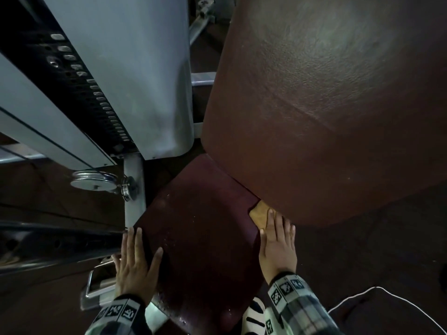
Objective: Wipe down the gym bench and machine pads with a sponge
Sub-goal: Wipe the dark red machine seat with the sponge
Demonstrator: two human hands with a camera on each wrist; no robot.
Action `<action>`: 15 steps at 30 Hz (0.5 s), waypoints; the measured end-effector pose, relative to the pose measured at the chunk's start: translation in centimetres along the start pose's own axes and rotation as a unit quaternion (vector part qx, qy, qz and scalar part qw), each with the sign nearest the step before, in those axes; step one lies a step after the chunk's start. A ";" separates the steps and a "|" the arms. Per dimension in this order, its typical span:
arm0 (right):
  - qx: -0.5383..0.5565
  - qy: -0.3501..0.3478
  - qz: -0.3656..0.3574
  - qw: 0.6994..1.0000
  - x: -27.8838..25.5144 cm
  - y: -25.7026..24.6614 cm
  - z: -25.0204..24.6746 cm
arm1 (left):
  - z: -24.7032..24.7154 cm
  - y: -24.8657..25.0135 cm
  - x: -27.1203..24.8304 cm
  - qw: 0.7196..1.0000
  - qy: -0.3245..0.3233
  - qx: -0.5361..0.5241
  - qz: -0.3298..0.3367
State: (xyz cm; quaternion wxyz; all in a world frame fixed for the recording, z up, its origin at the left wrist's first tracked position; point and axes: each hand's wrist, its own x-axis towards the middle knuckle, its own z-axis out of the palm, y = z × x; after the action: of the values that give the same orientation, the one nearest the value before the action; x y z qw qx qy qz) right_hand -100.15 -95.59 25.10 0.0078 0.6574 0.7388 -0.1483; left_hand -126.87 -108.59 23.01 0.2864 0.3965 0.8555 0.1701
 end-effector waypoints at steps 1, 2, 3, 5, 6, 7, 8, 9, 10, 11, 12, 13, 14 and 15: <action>0.003 0.002 0.003 1.000 0.6 -0.8 0.0 | 0.1 0.0 0.1 1.000 0.000 0.002 -0.003; 0.004 -0.002 0.009 1.000 1.3 -1.5 -0.1 | 0.1 0.0 0.1 1.000 0.001 0.003 -0.007; 0.000 -0.004 0.013 1.000 2.1 -2.3 -0.3 | 0.1 0.0 0.1 1.000 0.000 0.004 -0.009; -0.018 -0.011 0.014 1.000 3.5 -4.1 -0.8 | 0.1 -0.2 0.1 1.000 -0.006 0.007 -0.010; -0.026 -0.027 0.016 0.999 4.1 -5.0 -1.0 | 0.1 -0.3 0.1 1.000 -0.008 0.005 -0.009; -0.026 -0.043 0.023 0.998 4.6 -5.8 -1.0 | 0.1 -0.4 0.1 1.000 -0.009 0.004 -0.009; -0.026 -0.052 0.031 0.998 4.9 -6.5 -1.0 | 0.1 -0.5 0.2 1.000 -0.011 0.006 -0.009; -0.025 -0.050 0.036 0.998 5.1 -7.0 -1.0 | 0.1 -0.5 0.2 1.000 -0.015 0.010 -0.009; -0.021 -0.039 0.031 0.999 5.2 -7.3 -0.9 | 0.1 -0.6 0.2 1.000 -0.019 0.013 -0.009; -0.011 -0.030 0.017 0.999 5.2 -7.4 -0.8 | 0.1 -0.6 0.2 1.000 -0.022 0.016 -0.010; -0.004 -0.027 -0.010 1.000 4.9 -7.3 -0.4 | 0.1 -0.6 0.2 1.000 -0.023 0.017 -0.010; -0.002 -0.027 -0.045 0.999 4.5 -7.0 -0.1 | 0.1 -0.6 0.1 1.000 -0.022 0.016 -0.010; -0.003 -0.028 -0.082 0.996 3.9 -6.6 0.1 | 0.1 -0.6 0.1 1.000 -0.021 0.015 -0.011; -0.006 -0.030 -0.111 0.993 3.4 -6.1 0.2 | 0.1 -0.6 0.0 1.000 -0.022 0.013 -0.011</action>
State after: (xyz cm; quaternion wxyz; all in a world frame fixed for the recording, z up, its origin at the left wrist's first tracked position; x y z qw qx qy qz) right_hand -106.58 -92.91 25.53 0.0171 0.5665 0.8076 -0.1632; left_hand -127.20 -108.93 22.63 0.3019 0.3947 0.8553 0.1468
